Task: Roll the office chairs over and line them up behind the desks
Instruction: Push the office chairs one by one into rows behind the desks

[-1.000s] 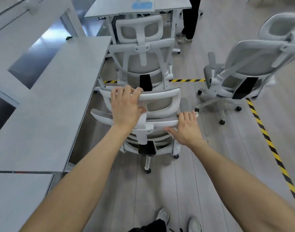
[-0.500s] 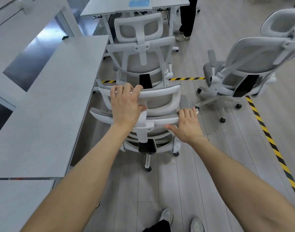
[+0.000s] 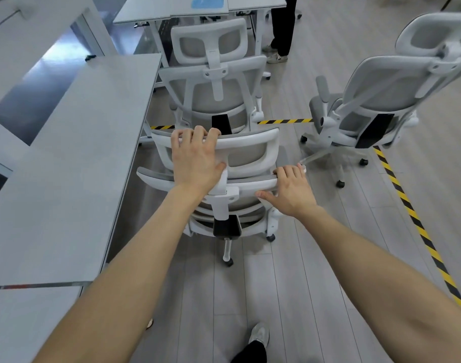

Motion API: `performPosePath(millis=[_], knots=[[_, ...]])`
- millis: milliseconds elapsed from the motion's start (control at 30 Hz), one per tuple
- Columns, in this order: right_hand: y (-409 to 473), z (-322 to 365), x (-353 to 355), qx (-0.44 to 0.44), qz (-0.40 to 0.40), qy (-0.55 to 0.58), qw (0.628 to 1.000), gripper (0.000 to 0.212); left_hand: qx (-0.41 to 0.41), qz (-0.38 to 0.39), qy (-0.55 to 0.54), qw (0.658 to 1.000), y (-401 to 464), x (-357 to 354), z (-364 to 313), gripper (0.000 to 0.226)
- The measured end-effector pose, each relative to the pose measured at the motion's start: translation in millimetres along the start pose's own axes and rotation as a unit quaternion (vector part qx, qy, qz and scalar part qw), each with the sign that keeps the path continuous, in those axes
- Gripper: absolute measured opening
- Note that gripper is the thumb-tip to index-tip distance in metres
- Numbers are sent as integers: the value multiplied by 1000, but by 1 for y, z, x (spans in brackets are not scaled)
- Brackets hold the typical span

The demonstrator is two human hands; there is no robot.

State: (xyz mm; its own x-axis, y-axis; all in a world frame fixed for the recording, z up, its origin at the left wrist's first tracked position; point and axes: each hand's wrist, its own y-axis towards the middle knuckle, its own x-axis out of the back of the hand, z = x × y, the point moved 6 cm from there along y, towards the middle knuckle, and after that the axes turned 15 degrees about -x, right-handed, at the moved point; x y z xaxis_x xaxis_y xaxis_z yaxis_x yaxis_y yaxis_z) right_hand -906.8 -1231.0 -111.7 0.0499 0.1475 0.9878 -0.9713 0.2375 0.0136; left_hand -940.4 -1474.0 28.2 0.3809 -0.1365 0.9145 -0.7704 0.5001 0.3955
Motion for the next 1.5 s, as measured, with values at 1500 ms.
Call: performPosePath(millis=[1500], knots=[[-1487,-132,67,-970,-53,103,215,38,-975,-39,-139,170,-999,420,-974,37]])
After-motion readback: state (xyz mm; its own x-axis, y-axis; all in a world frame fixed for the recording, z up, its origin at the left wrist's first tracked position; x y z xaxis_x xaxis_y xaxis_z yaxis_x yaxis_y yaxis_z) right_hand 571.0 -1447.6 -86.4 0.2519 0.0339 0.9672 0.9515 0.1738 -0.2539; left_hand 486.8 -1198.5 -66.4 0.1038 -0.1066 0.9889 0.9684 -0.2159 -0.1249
